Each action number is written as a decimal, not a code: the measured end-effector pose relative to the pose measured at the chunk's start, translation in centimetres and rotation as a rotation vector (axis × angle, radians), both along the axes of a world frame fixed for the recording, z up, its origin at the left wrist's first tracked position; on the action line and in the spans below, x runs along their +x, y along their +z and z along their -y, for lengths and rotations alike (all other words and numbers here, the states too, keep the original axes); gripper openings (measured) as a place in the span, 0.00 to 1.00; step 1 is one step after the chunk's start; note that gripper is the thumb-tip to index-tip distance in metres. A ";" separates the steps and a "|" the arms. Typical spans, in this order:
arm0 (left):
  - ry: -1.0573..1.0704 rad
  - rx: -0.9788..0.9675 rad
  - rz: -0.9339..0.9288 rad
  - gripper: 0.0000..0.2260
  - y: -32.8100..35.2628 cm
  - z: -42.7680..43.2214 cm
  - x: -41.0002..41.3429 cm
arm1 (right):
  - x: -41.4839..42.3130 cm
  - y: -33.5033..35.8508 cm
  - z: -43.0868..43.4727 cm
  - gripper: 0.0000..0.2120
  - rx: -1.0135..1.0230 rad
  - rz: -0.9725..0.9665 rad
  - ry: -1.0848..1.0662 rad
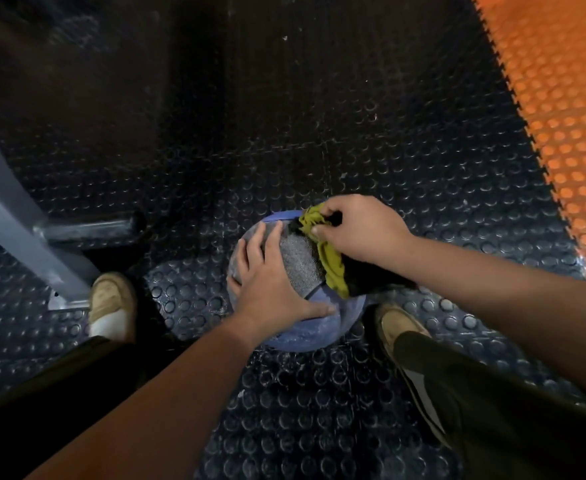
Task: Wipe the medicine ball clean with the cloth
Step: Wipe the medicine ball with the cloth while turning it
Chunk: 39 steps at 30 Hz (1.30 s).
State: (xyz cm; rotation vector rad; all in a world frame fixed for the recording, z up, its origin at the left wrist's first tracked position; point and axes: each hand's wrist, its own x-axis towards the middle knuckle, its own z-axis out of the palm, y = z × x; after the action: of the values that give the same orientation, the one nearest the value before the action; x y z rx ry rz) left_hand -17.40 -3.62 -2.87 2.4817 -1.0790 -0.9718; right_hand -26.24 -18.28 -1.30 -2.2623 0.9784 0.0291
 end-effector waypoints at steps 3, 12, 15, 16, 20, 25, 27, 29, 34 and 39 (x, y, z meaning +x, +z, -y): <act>0.028 -0.014 -0.023 0.60 0.1 0.1 0.5 | 0.4 -0.1 0.0 0.14 0.070 -0.003 -0.001; -0.045 0.031 -0.069 0.58 0.7 2.0 1.5 | -3.4 0.2 -3.1 0.06 -0.003 0.002 0.101; -0.063 0.041 -0.064 0.58 0.7 1.9 1.8 | -1.5 0.4 -1.9 0.06 0.015 0.035 0.032; -0.069 0.042 -0.056 0.59 0.7 1.7 1.8 | -0.4 0.4 -1.3 0.07 0.008 0.049 0.007; -0.125 0.004 0.012 0.59 0.1 0.1 0.6 | 3.8 0.2 0.9 0.08 -0.029 -0.046 0.049; -0.057 -0.045 -0.017 0.60 -0.2 -0.5 0.7 | 2.5 0.2 -0.4 0.08 0.019 0.015 0.062; -0.041 -0.027 -0.052 0.61 0.0 -0.1 1.4 | 0.1 0.1 -2.0 0.08 -0.007 0.075 0.085; -0.029 -0.010 -0.074 0.62 0.2 0.2 1.9 | -2.0 0.0 -3.8 0.07 -0.025 0.103 0.151; -0.068 0.003 -0.047 0.62 0.0 0.1 2.1 | -3.1 -0.5 -4.5 0.08 -0.067 0.075 0.215; -0.097 0.003 0.011 0.63 -0.2 -0.9 1.2 | 1.9 0.1 -2.1 0.09 -0.130 0.059 0.126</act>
State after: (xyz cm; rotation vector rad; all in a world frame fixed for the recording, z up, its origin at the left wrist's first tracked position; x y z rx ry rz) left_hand -16.23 -2.70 -3.07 2.4596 -1.2125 -0.9888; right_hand -24.35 -16.19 -1.16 -2.4274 0.8277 -0.0477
